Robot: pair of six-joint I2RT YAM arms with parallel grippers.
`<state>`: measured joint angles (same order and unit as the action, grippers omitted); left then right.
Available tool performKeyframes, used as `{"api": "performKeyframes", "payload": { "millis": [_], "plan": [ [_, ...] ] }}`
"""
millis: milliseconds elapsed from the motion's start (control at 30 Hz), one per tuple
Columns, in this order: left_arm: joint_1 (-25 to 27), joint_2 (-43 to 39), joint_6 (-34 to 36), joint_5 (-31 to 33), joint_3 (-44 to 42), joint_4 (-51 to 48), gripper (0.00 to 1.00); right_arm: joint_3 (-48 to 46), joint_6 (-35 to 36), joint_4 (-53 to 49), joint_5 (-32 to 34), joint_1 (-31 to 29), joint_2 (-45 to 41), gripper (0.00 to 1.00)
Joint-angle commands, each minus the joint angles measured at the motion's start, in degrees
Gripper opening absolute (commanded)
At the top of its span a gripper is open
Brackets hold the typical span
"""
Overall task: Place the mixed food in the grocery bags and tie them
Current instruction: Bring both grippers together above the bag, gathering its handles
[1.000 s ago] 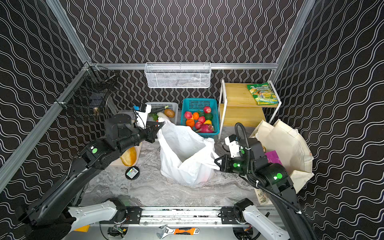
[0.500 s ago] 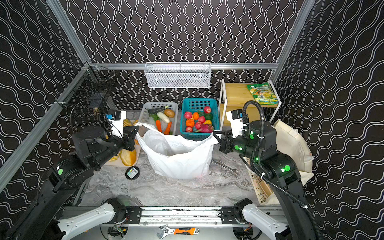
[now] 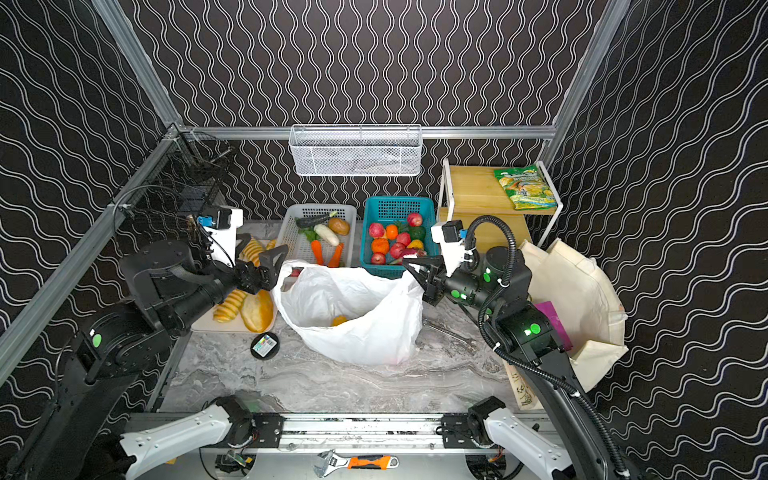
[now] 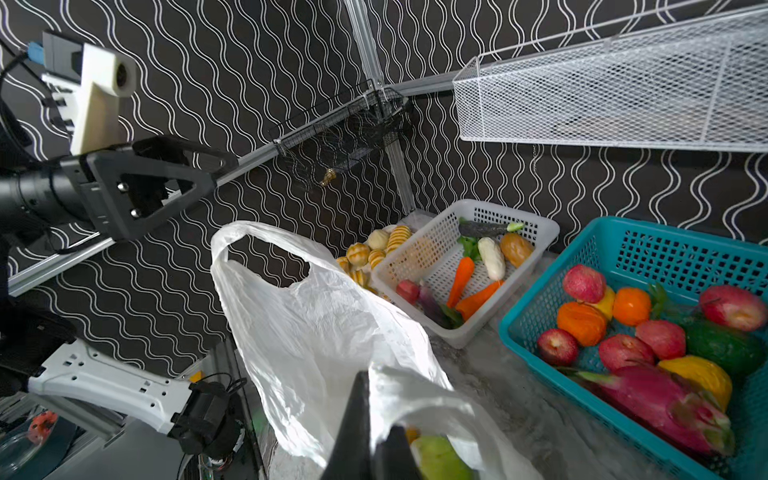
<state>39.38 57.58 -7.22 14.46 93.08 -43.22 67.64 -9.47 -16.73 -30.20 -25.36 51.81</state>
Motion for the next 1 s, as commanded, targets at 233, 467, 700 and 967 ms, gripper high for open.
{"api": "performKeyframes", "payload": {
  "millis": [233,467,700,967],
  "plan": [
    [0.0,19.9,7.8,-48.9,13.4,0.4,0.69,1.4,-6.9,4.2,3.9,0.0,1.3,0.04],
    [7.2,23.4,12.6,-47.6,2.3,15.7,0.7,3.0,-11.7,1.4,6.8,0.0,3.3,0.06],
    [10.9,26.0,13.5,-41.2,-3.0,30.9,0.7,4.8,-13.6,-0.3,7.2,0.0,4.3,0.08],
    [11.4,30.5,12.3,-42.8,-1.2,33.4,0.57,4.4,-14.0,-0.2,7.7,0.0,3.6,0.09]
  ]
}}
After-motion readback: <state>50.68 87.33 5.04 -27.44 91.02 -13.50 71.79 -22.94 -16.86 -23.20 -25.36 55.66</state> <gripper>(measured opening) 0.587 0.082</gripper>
